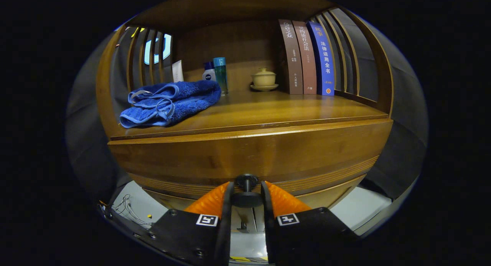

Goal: Pull open the drawer, take out the items inside it, and place them on the countertop above the cabinet.

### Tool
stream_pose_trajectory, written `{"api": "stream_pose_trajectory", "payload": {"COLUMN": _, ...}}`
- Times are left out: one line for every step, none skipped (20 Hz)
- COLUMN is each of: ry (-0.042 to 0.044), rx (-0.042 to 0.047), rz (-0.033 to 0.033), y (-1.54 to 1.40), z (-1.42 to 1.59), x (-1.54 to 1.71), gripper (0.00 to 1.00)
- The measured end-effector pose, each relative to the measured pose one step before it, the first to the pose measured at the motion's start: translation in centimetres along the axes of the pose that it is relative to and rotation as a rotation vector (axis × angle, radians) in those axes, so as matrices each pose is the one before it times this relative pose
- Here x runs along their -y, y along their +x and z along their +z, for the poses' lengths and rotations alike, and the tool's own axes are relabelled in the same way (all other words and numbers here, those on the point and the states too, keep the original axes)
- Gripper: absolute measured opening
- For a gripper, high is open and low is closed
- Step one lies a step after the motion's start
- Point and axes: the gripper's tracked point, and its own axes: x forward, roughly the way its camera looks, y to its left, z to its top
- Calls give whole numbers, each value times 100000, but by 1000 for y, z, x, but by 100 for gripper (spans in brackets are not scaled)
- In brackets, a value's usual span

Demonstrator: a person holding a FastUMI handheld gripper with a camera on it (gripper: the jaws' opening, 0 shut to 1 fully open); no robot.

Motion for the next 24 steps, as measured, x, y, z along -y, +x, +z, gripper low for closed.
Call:
{"api": "stream_pose_trajectory", "payload": {"ry": 125, "rx": 76, "rz": -251, "y": 446, "z": -36, "x": -128, "gripper": 35}}
{"api": "stream_pose_trajectory", "payload": {"ry": 70, "rx": -151, "rz": -335, "y": -345, "z": 173, "x": 200, "gripper": 29}}
{"api": "stream_pose_trajectory", "payload": {"ry": 541, "rx": -447, "rz": 167, "y": -79, "z": -41, "x": -14, "gripper": 29}}
{"api": "stream_pose_trajectory", "payload": {"ry": 203, "rx": -407, "rz": 161, "y": -36, "z": -103, "x": -47, "gripper": 29}}
{"api": "stream_pose_trajectory", "payload": {"ry": -83, "rx": -149, "rz": 41, "y": -5, "z": -141, "x": 61, "gripper": 29}}
{"api": "stream_pose_trajectory", "payload": {"ry": -118, "rx": -135, "rz": 145, "y": -142, "z": -163, "x": 71, "gripper": 29}}
{"api": "stream_pose_trajectory", "payload": {"ry": -256, "rx": -186, "rz": 96, "y": -265, "z": -128, "x": 24, "gripper": 29}}
{"api": "stream_pose_trajectory", "payload": {"ry": -103, "rx": -93, "rz": -5, "y": -357, "z": -181, "x": 46, "gripper": 29}}
{"api": "stream_pose_trajectory", "payload": {"ry": -79, "rx": -277, "rz": 27, "y": -453, "z": -185, "x": 18, "gripper": 29}}
{"api": "stream_pose_trajectory", "payload": {"ry": 120, "rx": -355, "rz": -1, "y": -628, "z": -323, "x": 10, "gripper": 29}}
{"api": "stream_pose_trajectory", "payload": {"ry": 87, "rx": -235, "rz": 74, "y": -483, "z": -228, "x": 28, "gripper": 29}}
{"api": "stream_pose_trajectory", "payload": {"ry": -73, "rx": -427, "rz": 37, "y": -660, "z": -293, "x": 1, "gripper": 29}}
{"api": "stream_pose_trajectory", "payload": {"ry": 72, "rx": -491, "rz": -16, "y": -646, "z": -384, "x": 57, "gripper": 29}}
{"api": "stream_pose_trajectory", "payload": {"ry": 113, "rx": -371, "rz": 10, "y": -762, "z": -299, "x": 23, "gripper": 29}}
{"api": "stream_pose_trajectory", "payload": {"ry": -7, "rx": -427, "rz": 30, "y": -737, "z": -314, "x": 28, "gripper": 29}}
{"api": "stream_pose_trajectory", "payload": {"ry": -30, "rx": -532, "rz": 86, "y": -734, "z": -412, "x": -20, "gripper": 29}}
{"api": "stream_pose_trajectory", "payload": {"ry": -88, "rx": -770, "rz": 138, "y": -633, "z": -367, "x": 5, "gripper": 29}}
{"api": "stream_pose_trajectory", "payload": {"ry": 50, "rx": -839, "rz": 61, "y": -761, "z": -371, "x": 35, "gripper": 29}}
{"api": "stream_pose_trajectory", "payload": {"ry": 157, "rx": -663, "rz": 149, "y": -734, "z": -411, "x": -5, "gripper": 29}}
{"api": "stream_pose_trajectory", "payload": {"ry": 451, "rx": -625, "rz": 362, "y": -708, "z": -368, "x": 2, "gripper": 29}}
{"api": "stream_pose_trajectory", "payload": {"ry": 534, "rx": -587, "rz": 148, "y": -706, "z": -375, "x": -14, "gripper": 29}}
{"api": "stream_pose_trajectory", "payload": {"ry": 165, "rx": -743, "rz": -173, "y": -778, "z": -460, "x": 111, "gripper": 29}}
{"api": "stream_pose_trajectory", "payload": {"ry": 272, "rx": -790, "rz": -297, "y": -734, "z": -384, "x": 109, "gripper": 29}}
{"api": "stream_pose_trajectory", "payload": {"ry": 628, "rx": -810, "rz": -58, "y": -591, "z": -345, "x": 32, "gripper": 29}}
